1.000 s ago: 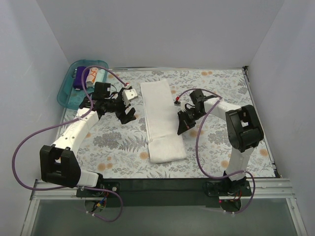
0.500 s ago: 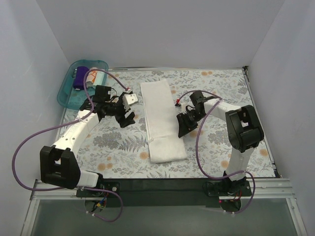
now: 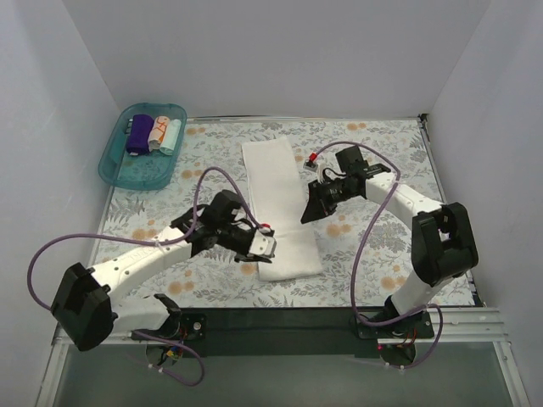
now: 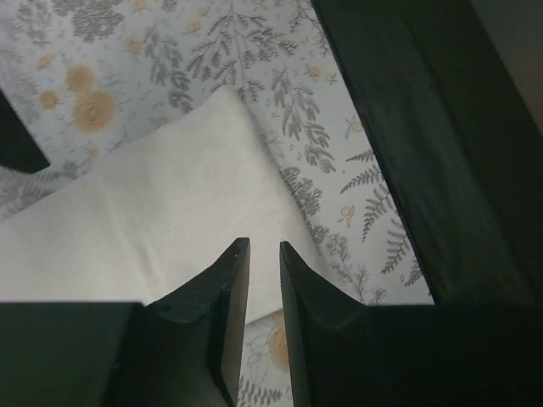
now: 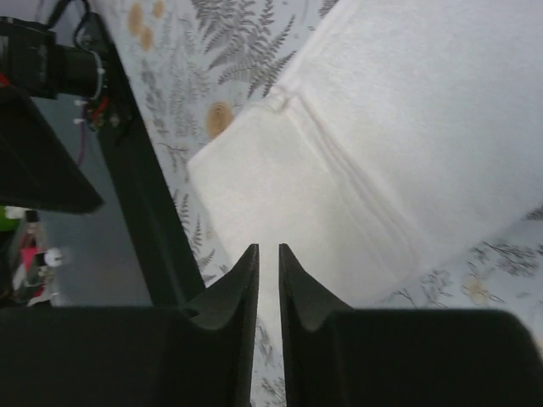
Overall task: Roll the towels
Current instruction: Roll the towel
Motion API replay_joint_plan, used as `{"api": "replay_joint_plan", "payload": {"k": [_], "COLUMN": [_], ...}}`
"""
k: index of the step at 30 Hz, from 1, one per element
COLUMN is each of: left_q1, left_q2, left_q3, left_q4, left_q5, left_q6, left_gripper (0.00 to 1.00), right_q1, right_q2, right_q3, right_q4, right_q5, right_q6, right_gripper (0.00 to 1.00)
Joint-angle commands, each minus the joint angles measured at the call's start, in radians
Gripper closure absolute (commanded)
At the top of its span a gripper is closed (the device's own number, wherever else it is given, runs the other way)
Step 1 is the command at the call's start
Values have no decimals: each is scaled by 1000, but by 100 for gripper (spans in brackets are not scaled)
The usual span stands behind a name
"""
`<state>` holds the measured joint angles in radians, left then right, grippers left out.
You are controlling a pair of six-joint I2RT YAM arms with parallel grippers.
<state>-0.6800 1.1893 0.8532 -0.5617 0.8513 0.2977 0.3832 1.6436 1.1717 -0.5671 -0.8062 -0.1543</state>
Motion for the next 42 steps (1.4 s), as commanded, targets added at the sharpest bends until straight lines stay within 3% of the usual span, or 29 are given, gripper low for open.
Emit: {"api": "replay_joint_plan", "payload": {"k": [1, 6, 13, 16, 17, 20, 24, 25, 30, 37, 40, 42], "left_q1": [-107, -193, -213, -222, -231, -291, -392, -432, -493, -539, -546, -547], "left_q2": [38, 168, 282, 274, 245, 160, 105, 113, 205, 338, 388, 408], "left_q3": [-80, -163, -212, -172, -161, -144, -149, -149, -144, -172, -177, -172], "left_q4": [218, 379, 416, 366, 347, 269, 258, 261, 341, 467, 477, 453], "left_q5": [-20, -44, -158, -146, -155, -240, -437, -521, -687, -889, -906, -893], "left_q6": [-113, -135, -124, -106, -97, -62, -65, -78, -97, -62, -49, -63], "left_gripper": [82, 89, 97, 87, 74, 61, 34, 34, 33, 45, 55, 68], "right_q1": [22, 52, 72, 72, 72, 72, 74, 74, 77, 86, 88, 86], "right_q2": [85, 217, 337, 312, 297, 231, 176, 180, 264, 358, 397, 409], "right_q3": [-98, -149, -146, -107, -98, -72, -40, -34, 17, -21, -38, -46], "right_q4": [55, 29, -4, -23, -28, -36, -33, -33, -19, 64, 82, 90], "right_q5": [-255, -320, -220, -206, -202, -199, -194, -188, -168, -128, -113, -110], "right_q6": [59, 4, -67, -67, -65, -53, -37, -37, -44, -10, -11, -13], "right_gripper": [84, 91, 94, 95, 95, 93, 85, 82, 82, 84, 85, 86]}}
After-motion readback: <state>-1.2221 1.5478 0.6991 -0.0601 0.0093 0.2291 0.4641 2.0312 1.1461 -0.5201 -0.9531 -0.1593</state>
